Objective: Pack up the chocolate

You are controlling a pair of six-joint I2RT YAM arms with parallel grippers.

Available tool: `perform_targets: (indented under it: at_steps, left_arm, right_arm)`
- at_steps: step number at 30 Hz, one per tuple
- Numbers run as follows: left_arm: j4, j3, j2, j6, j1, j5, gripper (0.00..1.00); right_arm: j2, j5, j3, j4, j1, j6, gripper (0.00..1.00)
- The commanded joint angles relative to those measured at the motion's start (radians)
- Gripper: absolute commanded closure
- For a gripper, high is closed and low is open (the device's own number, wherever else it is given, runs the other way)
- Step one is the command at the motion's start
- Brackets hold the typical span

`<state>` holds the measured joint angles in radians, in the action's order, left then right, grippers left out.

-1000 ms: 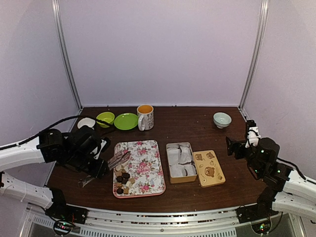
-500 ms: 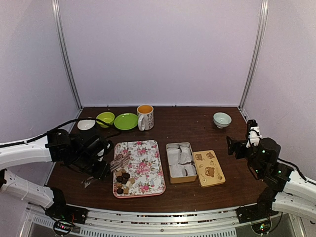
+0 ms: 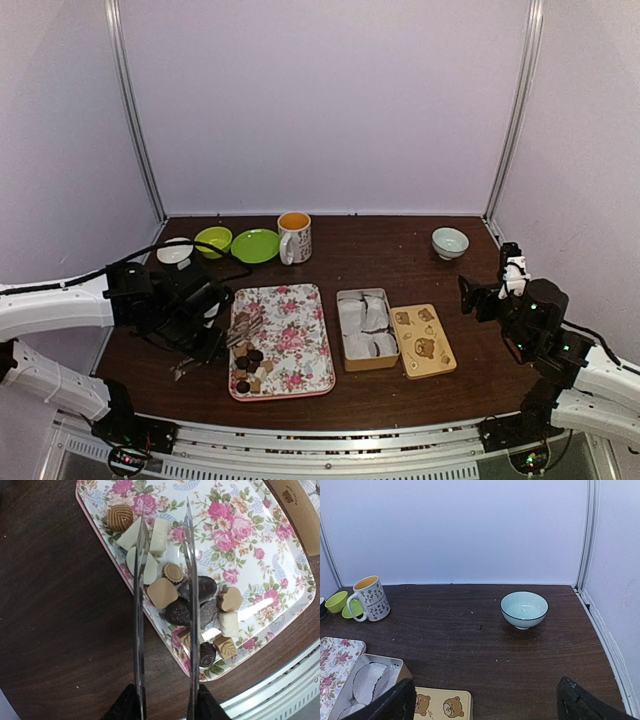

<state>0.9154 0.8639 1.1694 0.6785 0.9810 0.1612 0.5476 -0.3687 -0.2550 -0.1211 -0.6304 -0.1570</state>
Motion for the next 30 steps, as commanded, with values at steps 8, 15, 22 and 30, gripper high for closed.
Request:
perform_targets:
  at_steps: [8,15,22,30]
  left_arm:
    - [-0.029,0.000,0.042,-0.017,0.001,0.017,0.66]
    - [-0.002,0.030,0.096,-0.010,0.014,0.034,0.66]
    - [0.022,0.056,0.144,-0.002,0.030,0.051,0.66]
    - [0.022,0.066,0.124,-0.005,0.031,0.028,0.65]
  right_arm:
    - [-0.008,-0.021,0.003,0.003,0.003,-0.006,0.02]
    - [-0.009,-0.023,0.003,0.004,0.003,-0.007,0.01]
    - [-0.009,-0.023,0.002,0.005,0.003,-0.007,0.01]
    - [-0.008,-0.022,0.003,0.005,0.002,-0.007,0.00]
